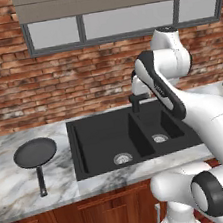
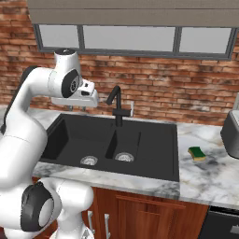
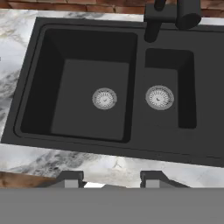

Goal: Pick the pan and sponge and place them into the sink. Then turn on the water.

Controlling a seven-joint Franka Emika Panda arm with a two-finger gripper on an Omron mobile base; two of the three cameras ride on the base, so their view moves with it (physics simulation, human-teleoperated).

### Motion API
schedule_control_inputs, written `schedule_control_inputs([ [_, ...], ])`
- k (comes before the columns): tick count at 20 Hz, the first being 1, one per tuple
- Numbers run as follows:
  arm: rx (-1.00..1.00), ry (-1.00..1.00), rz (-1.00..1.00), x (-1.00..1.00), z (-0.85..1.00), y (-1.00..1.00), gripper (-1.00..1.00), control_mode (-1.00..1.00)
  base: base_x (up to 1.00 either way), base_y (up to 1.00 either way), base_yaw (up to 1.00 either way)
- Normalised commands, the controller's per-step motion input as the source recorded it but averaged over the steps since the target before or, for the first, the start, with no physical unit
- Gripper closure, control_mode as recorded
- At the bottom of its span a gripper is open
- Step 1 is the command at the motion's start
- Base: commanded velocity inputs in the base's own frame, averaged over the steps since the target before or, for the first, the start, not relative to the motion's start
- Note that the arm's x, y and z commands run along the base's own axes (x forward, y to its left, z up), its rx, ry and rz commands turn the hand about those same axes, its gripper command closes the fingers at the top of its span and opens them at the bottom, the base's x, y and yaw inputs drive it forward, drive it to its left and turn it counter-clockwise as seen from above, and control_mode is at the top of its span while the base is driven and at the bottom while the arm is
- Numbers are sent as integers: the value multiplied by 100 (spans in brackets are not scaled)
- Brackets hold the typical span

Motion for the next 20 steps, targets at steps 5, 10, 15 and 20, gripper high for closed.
schedule_control_inputs([
  [5,0,-8,1,-49,0,0,-100,-100,0,0,0],
  [10,4,-4,0,-97,-9,50,-100,-100,0,0,0],
  [15,11,-5,0,-88,-40,100,-100,-100,0,0,0],
  [20,3,5,0,-47,-36,100,-100,-100,0,0,0],
])
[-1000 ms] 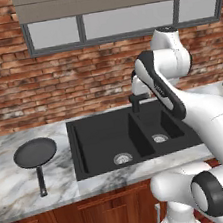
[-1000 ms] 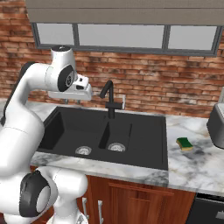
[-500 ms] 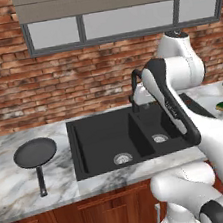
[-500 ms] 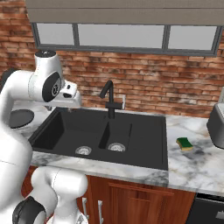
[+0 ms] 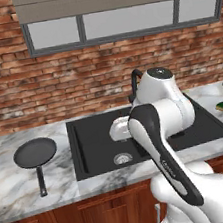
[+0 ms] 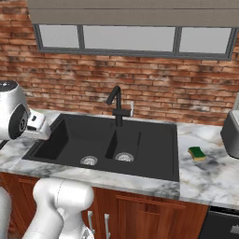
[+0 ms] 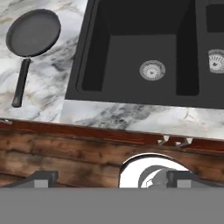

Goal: Pick the pan and sponge and place them into the sink. Then turn on the water.

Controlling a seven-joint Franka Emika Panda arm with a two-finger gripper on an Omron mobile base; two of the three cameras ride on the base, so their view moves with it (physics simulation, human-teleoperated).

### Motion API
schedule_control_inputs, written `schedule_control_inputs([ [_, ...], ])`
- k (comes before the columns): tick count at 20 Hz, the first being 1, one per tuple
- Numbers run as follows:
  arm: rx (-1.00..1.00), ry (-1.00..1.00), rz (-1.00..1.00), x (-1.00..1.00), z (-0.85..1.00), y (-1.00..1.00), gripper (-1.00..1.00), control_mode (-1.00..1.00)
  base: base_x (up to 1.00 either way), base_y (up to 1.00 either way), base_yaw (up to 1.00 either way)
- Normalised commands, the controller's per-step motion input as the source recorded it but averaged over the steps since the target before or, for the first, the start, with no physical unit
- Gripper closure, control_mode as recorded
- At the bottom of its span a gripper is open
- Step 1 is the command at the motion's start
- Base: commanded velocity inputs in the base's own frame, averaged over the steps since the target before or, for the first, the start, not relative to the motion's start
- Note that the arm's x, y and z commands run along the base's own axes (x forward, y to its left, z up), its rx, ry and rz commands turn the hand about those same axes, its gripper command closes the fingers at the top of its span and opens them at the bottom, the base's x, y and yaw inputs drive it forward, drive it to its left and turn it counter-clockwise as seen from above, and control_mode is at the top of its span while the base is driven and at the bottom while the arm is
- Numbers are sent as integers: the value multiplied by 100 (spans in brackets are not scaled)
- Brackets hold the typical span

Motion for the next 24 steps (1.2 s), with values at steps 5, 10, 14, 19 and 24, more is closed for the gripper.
schedule_control_inputs([
  [5,-1,10,0,-3,-25,100,-100,-100,0,0,0],
  [10,-8,19,0,2,0,100,-100,-100,0,0,0],
  [14,-11,30,0,26,0,100,-100,-100,0,0,0],
  [19,-10,24,0,34,-15,88,-100,-100,0,0,0],
  [24,-2,6,0,9,-48,25,-100,-100,0,0,0],
])
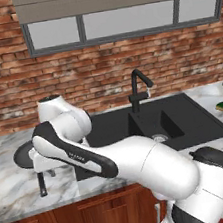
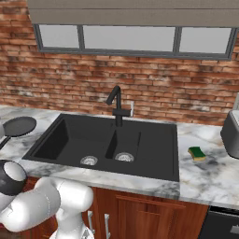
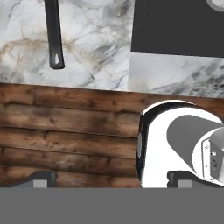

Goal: Pick the pan and sponge and place them into the sink. Then turn on the water.

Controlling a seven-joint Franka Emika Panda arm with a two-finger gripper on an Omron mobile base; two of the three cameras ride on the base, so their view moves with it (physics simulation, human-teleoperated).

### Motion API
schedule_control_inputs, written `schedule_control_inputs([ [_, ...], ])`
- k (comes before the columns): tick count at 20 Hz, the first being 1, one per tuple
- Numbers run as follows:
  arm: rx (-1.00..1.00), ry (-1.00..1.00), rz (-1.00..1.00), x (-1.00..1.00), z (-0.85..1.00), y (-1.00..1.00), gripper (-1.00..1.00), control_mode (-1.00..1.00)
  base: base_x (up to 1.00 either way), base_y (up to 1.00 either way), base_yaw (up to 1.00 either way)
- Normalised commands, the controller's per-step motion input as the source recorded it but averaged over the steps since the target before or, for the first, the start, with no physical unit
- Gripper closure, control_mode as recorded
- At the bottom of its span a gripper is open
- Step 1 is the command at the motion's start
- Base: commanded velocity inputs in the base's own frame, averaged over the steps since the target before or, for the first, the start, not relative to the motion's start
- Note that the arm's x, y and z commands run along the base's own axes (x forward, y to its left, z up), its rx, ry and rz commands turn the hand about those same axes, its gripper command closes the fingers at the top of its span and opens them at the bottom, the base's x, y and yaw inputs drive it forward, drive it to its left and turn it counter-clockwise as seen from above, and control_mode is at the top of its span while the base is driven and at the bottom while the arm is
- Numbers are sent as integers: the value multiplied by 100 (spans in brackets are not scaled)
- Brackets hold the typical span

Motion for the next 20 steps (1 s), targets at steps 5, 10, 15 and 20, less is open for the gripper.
schedule_control_inputs([
  [5,-4,0,1,16,-66,20,-100,-100,0,0,0],
  [10,-1,0,0,13,-44,24,-100,-100,0,0,0],
  [15,0,0,0,14,-12,26,-100,-100,0,0,0],
  [20,0,0,0,22,-29,19,-100,-100,0,0,0],
])
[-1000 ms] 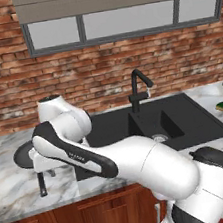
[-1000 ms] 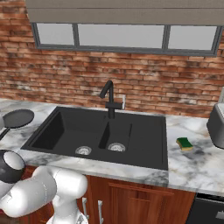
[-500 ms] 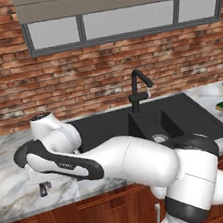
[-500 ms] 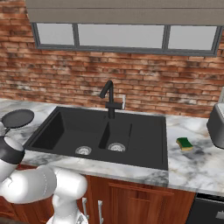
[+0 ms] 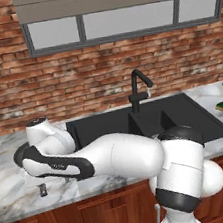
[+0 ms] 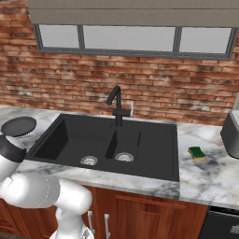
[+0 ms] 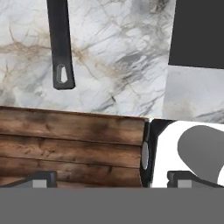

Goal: Pick the pan and sponge and place them into the sink. Then turn on the water.

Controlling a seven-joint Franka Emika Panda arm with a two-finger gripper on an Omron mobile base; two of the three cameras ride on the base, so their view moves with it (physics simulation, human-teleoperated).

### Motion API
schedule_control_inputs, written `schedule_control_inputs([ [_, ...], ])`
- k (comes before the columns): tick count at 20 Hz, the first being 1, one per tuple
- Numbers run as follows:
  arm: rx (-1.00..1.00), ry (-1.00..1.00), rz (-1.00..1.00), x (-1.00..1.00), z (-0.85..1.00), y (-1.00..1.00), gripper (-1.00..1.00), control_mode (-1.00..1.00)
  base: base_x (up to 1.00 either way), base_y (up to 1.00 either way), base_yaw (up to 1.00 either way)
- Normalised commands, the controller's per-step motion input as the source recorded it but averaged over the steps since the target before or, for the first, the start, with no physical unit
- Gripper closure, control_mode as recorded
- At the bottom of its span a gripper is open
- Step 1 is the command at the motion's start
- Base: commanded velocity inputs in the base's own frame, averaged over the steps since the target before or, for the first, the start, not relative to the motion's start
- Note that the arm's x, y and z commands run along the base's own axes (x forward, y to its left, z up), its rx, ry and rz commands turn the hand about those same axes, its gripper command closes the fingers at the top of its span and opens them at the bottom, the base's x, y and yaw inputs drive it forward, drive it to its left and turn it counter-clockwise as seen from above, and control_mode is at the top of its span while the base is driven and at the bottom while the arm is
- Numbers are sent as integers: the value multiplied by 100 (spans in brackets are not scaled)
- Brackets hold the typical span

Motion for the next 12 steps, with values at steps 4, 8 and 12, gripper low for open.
schedule_control_inputs([
  [4,0,0,0,25,-35,11,-100,-100,0,0,0],
  [8,0,1,0,34,-26,18,-100,-100,0,0,0],
  [12,0,5,0,39,-17,28,-100,-100,0,0,0],
])
